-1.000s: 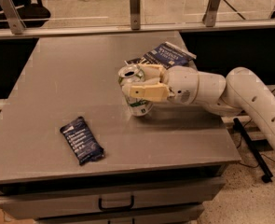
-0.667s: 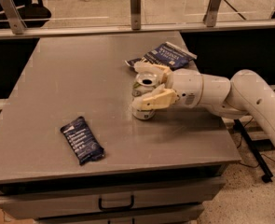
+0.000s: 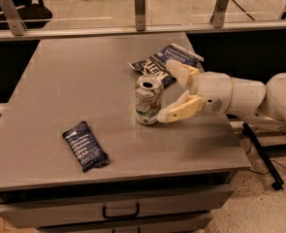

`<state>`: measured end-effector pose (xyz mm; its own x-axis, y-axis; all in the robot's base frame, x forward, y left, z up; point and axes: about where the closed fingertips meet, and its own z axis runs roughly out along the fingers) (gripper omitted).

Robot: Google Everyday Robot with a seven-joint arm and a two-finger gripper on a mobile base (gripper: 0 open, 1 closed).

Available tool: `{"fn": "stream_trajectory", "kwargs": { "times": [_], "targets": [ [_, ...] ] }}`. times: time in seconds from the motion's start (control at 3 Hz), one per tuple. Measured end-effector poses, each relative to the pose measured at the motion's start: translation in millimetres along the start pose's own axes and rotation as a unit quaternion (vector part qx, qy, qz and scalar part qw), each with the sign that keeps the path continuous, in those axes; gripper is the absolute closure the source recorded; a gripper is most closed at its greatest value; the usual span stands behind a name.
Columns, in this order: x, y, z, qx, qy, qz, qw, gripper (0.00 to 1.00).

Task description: Place 7up can upright

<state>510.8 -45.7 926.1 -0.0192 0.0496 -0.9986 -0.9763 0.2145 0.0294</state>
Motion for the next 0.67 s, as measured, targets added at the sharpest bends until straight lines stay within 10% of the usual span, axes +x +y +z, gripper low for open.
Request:
{"fn": "stream_trajectory", "kwargs": {
  "times": [0.33, 0.67],
  "targets": [
    [-38, -7, -20, 0.027, 0.064, -0.034, 0.9970, 0.00],
    [-76, -18, -35, 0.052, 0.060, -0.061, 0.9949, 0.00]
  ]
}}
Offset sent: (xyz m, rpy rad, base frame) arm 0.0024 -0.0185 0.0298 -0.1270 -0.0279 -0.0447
